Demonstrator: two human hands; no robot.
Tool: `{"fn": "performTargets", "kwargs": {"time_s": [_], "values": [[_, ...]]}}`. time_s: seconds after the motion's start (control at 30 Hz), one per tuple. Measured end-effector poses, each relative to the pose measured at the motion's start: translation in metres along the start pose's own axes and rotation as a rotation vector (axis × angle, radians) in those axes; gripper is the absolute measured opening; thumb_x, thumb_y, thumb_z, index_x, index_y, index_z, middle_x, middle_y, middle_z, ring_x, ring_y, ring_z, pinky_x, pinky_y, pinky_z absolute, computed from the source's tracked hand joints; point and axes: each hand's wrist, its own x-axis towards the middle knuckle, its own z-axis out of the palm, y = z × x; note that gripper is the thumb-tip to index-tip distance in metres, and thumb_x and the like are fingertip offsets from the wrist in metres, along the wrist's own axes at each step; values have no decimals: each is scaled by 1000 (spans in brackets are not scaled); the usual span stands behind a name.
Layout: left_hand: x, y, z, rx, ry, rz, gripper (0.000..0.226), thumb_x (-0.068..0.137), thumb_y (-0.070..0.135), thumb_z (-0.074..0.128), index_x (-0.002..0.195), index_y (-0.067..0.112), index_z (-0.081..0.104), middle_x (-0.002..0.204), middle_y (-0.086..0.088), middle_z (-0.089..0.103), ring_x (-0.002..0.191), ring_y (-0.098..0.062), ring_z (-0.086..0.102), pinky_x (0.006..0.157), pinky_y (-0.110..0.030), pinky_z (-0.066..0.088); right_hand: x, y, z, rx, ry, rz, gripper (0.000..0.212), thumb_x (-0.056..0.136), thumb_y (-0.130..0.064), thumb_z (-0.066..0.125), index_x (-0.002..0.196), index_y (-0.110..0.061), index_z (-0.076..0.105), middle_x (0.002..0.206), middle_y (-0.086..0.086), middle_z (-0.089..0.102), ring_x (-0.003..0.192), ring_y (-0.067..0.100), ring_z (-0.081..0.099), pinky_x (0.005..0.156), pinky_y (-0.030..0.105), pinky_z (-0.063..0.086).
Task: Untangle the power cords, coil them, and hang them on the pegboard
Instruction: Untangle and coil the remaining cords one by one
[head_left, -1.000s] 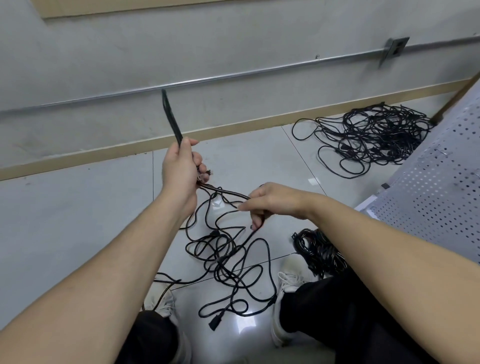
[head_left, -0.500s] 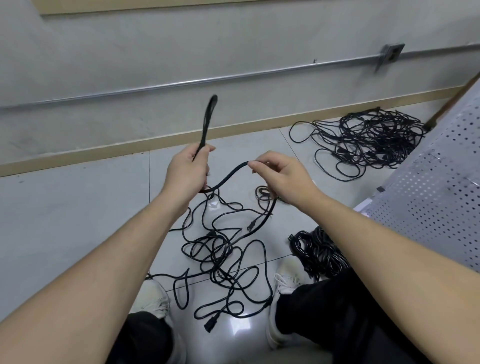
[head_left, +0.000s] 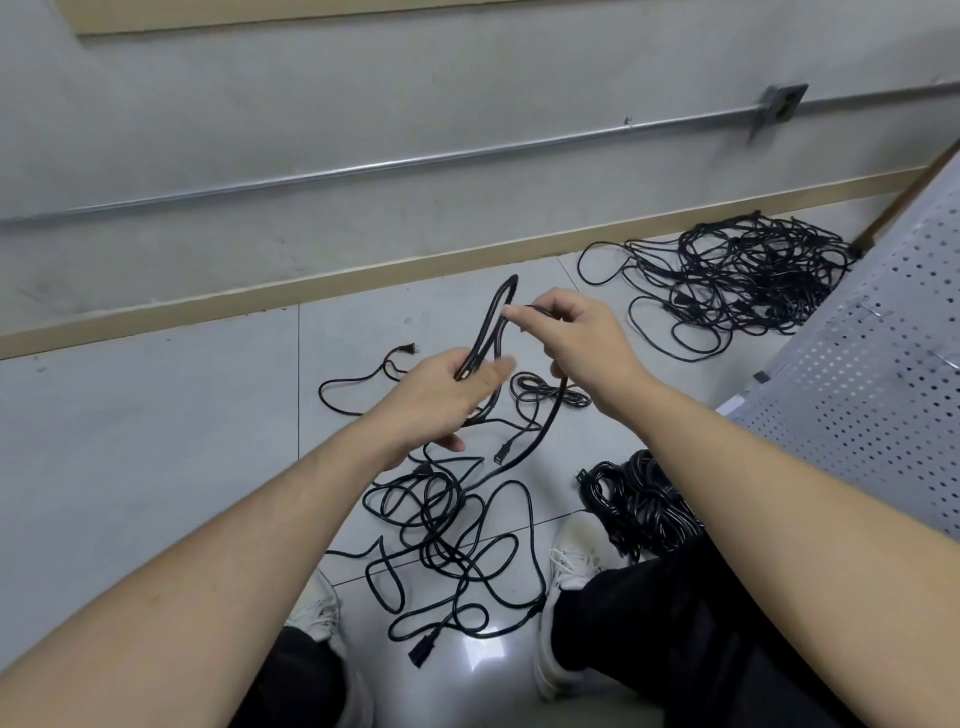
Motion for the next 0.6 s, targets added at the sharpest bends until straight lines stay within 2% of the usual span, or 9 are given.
{"fn": "performTargets", "kwargs": {"time_s": [0.07,0.13,0.2,0.3,0.37,0.43,0.53,0.6], "values": [[-1,-1,2,114,-48,-1,26,91,50,68,93,25,62,68,12,47,61,-5,49,58,-29,54,-1,-1,2,-5,0,9,38,84,-35,83,71,-13,55,61,-3,36,57,19,31,46,27,28],[-1,-4,6,199,-52,-9,17,95,36,60,92,19,61,72,8,48,65,-10,49,60,-32,55,-1,-1,4,-55,2,15,46,83,-34,83,67,-17,44,60,-2,32,51,16,28,42,23,27],[-1,-5,8,129,-33,-32,16,96,25,50,84,17,55,63,9,44,57,-11,43,63,-34,52,-2,1,5,-104,12,23,49,83,-37,83,68,-17,41,58,0,31,50,17,28,42,25,32],[3,-2,6,-52,-36,-58,21,96,19,46,75,21,46,54,9,33,48,-14,28,67,-35,47,1,2,1,-83,-20,25,43,82,-39,83,72,-16,48,56,1,42,48,19,39,52,36,40],[5,-2,-1,-121,5,-46,26,101,23,46,76,21,45,55,6,31,48,-15,26,63,-34,47,2,1,-5,-55,-126,27,28,87,-33,80,80,-16,58,64,5,59,52,19,54,59,35,46],[6,-4,-8,-153,48,-22,28,105,28,46,78,19,46,54,5,32,47,-14,27,61,-33,48,1,2,-10,-18,-244,66,15,94,-21,73,88,-12,61,75,6,69,64,19,63,68,33,56],[5,-6,-11,-147,52,-6,28,105,28,46,80,17,46,54,4,34,46,-14,30,60,-32,50,-2,9,-16,-139,-359,158,20,101,-24,62,87,-10,63,79,5,73,77,17,68,83,42,57],[4,-7,-10,-199,59,-3,30,106,27,46,78,17,45,54,3,36,47,-15,36,64,-34,53,-3,6,-15,-139,-308,107,24,102,-26,61,84,-11,67,83,5,72,72,16,67,78,42,54]]}}
